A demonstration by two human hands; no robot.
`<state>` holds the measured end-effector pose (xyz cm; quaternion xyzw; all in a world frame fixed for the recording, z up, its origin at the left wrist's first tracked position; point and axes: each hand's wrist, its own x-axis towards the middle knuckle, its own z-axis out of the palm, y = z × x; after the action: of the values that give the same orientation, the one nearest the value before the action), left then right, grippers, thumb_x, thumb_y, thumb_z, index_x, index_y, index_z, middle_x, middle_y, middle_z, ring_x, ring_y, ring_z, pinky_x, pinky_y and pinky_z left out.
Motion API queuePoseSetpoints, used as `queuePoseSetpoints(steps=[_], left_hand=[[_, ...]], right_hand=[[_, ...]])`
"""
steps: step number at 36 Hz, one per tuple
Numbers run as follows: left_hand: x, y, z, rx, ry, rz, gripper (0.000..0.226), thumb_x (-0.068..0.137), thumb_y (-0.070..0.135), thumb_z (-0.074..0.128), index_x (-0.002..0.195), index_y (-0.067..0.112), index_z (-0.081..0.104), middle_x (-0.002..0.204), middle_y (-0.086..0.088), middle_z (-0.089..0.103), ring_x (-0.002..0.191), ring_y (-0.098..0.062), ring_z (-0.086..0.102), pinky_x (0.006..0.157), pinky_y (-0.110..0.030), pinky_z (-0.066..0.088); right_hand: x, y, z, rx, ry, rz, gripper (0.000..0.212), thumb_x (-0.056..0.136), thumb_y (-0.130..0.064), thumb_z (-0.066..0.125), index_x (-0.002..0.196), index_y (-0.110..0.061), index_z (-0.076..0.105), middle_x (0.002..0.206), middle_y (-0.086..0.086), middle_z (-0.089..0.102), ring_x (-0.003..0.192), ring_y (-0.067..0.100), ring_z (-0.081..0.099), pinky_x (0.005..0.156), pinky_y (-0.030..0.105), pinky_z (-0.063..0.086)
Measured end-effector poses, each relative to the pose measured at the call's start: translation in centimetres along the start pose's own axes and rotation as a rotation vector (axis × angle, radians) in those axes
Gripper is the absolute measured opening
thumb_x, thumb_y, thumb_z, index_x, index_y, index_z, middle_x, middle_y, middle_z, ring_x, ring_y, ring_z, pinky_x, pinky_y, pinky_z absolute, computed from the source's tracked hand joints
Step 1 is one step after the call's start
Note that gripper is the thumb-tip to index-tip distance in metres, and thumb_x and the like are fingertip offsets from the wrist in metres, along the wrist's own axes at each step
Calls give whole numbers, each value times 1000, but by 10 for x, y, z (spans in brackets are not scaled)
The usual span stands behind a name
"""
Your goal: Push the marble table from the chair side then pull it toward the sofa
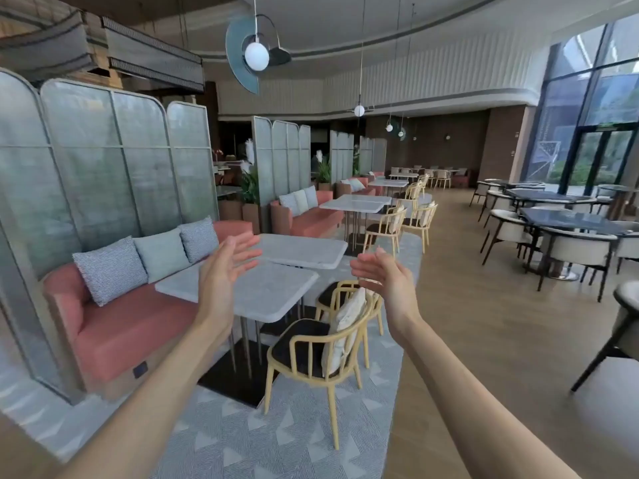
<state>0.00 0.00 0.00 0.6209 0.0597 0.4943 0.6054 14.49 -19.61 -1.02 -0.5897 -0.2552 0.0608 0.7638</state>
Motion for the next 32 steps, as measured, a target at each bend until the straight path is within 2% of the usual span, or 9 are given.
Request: queuePoseSetpoints(steps=[5, 8, 11, 15, 19, 23, 26, 29, 32], left_hand=[[30, -29, -8, -17, 74, -60, 44, 105, 32, 42, 125, -1, 63, 121, -15, 70, 109, -28, 69, 93, -34, 54], [53, -57, -7, -36, 81, -67, 44, 105, 31, 42, 125, -3, 62, 121, -17, 70, 110, -30, 68, 94, -36, 54], [82, -88, 3, -48, 80, -86, 40, 106, 28, 41, 121, 0, 64, 118, -14, 71, 109, -29, 68, 98, -41, 53], [125, -129, 22, -81, 84, -107, 38, 105, 30, 42, 118, 4, 66, 117, -12, 72, 108, -27, 69, 96, -40, 53], [174, -177, 47, -107, 74, -155, 38, 105, 29, 42, 118, 0, 65, 116, -14, 71, 103, -26, 69, 95, -39, 53], [219, -218, 74, -120, 76, -206, 37, 105, 28, 44, 117, 0, 66, 116, -16, 71, 102, -26, 70, 90, -33, 55], [247, -250, 100, -110, 51, -235, 33, 104, 27, 45, 112, 6, 69, 112, -10, 74, 102, -25, 71, 87, -31, 56], [277, -283, 135, -99, 13, -237, 31, 104, 27, 44, 109, 10, 69, 109, -7, 75, 102, -24, 71, 92, -35, 55], [304, -315, 179, -89, -27, -234, 30, 105, 28, 44, 107, 14, 70, 109, -5, 75, 102, -21, 71, 92, -33, 55]], right_hand=[[39, 33, 10, -1, 8, 50, 41, 104, -38, 45, 101, -7, 73, 98, 8, 78, 99, 25, 72, 100, 49, 52], [68, 54, 18, -6, 4, 61, 41, 104, -37, 45, 101, -8, 73, 97, 7, 78, 98, 24, 72, 99, 48, 52], [102, 73, 23, -12, 2, 81, 41, 104, -36, 44, 101, -7, 73, 98, 8, 78, 99, 25, 72, 99, 47, 53], [153, 93, 26, -6, 10, 106, 42, 104, -36, 45, 102, -4, 72, 99, 11, 78, 100, 29, 72, 98, 47, 53], [215, 110, 24, -24, 46, 131, 41, 105, -32, 43, 104, -2, 71, 102, 14, 77, 103, 31, 70, 100, 47, 52], [272, 124, 16, -21, 70, 115, 40, 104, -29, 43, 106, 0, 71, 103, 16, 76, 103, 34, 70, 93, 43, 54], [313, 136, 4, -24, 73, 121, 40, 104, -30, 45, 106, 1, 71, 102, 15, 76, 102, 33, 71, 94, 44, 54], [356, 148, -13, -5, 94, 108, 42, 104, -33, 45, 105, 0, 71, 102, 15, 77, 102, 32, 71, 92, 43, 54], [400, 161, -36, 3, 110, 88, 42, 104, -33, 44, 105, -1, 72, 102, 14, 77, 101, 31, 71, 92, 42, 55]])
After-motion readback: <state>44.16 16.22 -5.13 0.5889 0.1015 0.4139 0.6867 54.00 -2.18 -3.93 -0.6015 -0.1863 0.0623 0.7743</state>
